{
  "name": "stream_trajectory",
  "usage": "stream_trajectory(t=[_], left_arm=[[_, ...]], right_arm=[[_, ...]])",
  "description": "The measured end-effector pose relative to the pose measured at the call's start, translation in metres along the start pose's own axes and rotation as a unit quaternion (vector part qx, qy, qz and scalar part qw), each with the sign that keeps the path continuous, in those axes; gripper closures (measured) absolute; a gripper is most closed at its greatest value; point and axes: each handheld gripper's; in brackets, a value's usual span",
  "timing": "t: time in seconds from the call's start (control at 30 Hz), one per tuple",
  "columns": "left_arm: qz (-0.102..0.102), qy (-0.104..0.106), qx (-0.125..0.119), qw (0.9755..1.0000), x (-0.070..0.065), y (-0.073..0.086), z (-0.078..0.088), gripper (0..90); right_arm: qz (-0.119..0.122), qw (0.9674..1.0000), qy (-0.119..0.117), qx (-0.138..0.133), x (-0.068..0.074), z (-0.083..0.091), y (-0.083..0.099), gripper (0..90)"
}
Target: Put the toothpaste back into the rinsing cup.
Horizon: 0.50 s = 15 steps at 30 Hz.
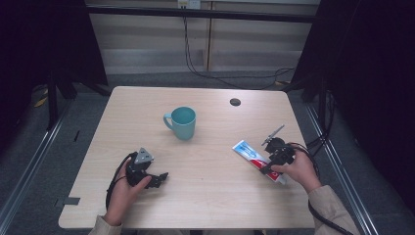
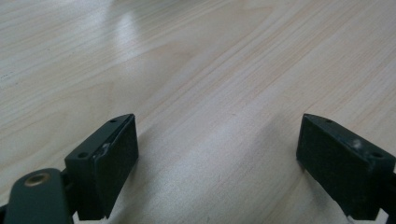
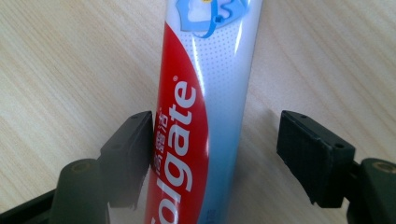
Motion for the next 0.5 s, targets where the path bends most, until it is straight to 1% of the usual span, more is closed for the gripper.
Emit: stream_trajectory(t=[0.03,0.07,0.13,0.17,0.33,0.4,0.47,0.5], left_arm=[[0.000,0.000,0.000,1.0000,0.0000,0.0000,0.0000,12.5],[0.000,0.000,0.000,1.0000,0.0000,0.0000,0.0000,12.5],[0.000,0.000,0.000,1.0000,0.0000,0.0000,0.0000,12.5],[0.000,0.000,0.000,1.0000,0.0000,0.0000,0.0000,12.5],[0.003,-0.001,-0.002,1.0000,-0.0003,0.0001,-0.0002,12.5],[0.002,-0.001,-0.002,1.0000,-0.0003,0.0001,-0.0002,12.5],[0.000,0.000,0.000,1.0000,0.0000,0.0000,0.0000,12.5],[0.000,0.000,0.000,1.0000,0.0000,0.0000,0.0000,12.5]], right_arm=[[0.000,1.0000,0.000,0.000,0.0000,0.0000,0.0000,31.7],[0.000,1.0000,-0.007,0.004,0.0008,-0.0002,0.0006,34.6],[0.001,1.0000,-0.006,0.006,0.0010,-0.0001,0.0006,34.6],[0.001,1.0000,-0.003,0.009,0.0015,0.0003,0.0004,36.0],[-0.004,0.9997,-0.011,0.021,0.0049,-0.0007,-0.0005,44.8],[-0.003,0.9997,-0.012,0.023,0.0047,-0.0014,-0.0006,46.2],[0.011,0.9994,0.000,0.034,0.0083,-0.0033,-0.0029,49.3],[0.011,0.9994,0.000,0.034,0.0083,-0.0033,-0.0029,49.3]])
Point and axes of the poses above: each handheld gripper's, and its own axes: z roughly backward along the jaws, y roughly out of its underside, x roughly to its left, and after that the axes turned 12 degrees about -x, right-handed
